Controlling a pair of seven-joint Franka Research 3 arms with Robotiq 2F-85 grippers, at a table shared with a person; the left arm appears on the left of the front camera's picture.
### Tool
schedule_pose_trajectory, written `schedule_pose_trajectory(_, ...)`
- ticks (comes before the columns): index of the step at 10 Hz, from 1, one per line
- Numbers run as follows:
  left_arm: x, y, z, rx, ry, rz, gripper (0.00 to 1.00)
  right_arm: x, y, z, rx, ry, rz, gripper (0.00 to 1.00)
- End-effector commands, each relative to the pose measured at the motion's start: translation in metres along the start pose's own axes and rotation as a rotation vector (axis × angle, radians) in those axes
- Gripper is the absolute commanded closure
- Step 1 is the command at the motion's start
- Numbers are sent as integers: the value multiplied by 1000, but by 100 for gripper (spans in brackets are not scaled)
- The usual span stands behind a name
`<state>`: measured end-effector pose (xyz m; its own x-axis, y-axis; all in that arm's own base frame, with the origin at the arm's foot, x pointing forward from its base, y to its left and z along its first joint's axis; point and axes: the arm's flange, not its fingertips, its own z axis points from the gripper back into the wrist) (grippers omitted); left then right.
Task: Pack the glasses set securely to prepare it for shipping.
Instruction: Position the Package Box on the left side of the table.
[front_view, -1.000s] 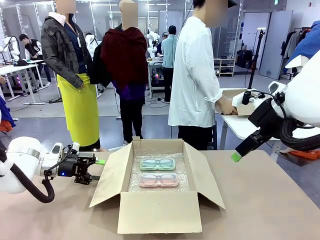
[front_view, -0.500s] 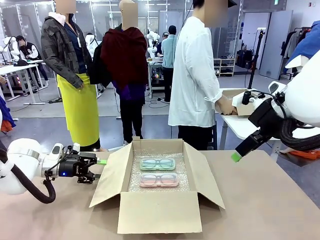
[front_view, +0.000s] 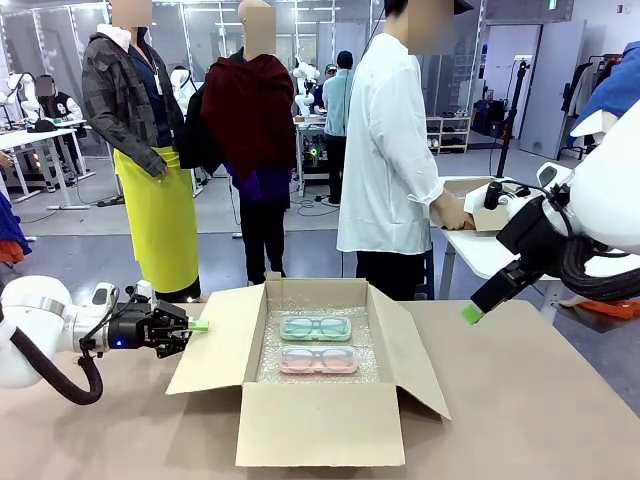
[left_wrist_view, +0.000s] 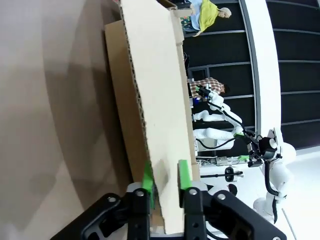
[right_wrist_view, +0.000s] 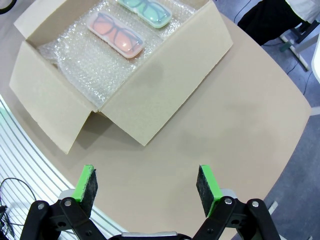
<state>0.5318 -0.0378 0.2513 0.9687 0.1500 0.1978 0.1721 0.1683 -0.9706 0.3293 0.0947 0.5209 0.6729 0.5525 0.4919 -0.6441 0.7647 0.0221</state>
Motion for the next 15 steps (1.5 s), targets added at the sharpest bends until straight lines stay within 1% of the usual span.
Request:
schedule_pose_trajectory(1, -5, -5, -1, -31, 23, -23, 100, 0, 1, 1, -8, 0, -1, 0)
schedule_pose_trajectory(5, -4, -1, -17, -43, 66, -3, 100, 0, 1, 1, -8, 0, -1, 0)
schedule_pose_trajectory(6, -3, -5, -10, -30, 25, -5, 100, 0, 1, 1, -8, 0, -1, 0)
schedule_pose_trajectory(9, -3, -5, -10, -30, 25, -5, 100, 0, 1, 1, -8, 0, -1, 0)
schedule_pose_trajectory(10, -3, -5, -11, -31, 28, -3, 97, 0, 1, 1, -8, 0, -1, 0)
schedule_pose_trajectory(11, -2, -7, 18, -32, 74, 17, 97, 0, 1, 1, -8, 0, -1, 0)
schedule_pose_trajectory(12, -3, -9, 48, -20, 82, 3, 97, 0, 1, 1, -8, 0, -1, 0)
schedule_pose_trajectory(13, -7, -11, 84, -27, 110, -18, 97, 0, 1, 1, -8, 0, -1, 0)
schedule_pose_trajectory(14, -11, -8, 126, -16, 77, -32, 97, 0, 1, 1, -8, 0, -1, 0)
schedule_pose_trajectory(15, -16, -6, 178, -18, 28, -35, 97, 0, 1, 1, -8, 0, -1, 0)
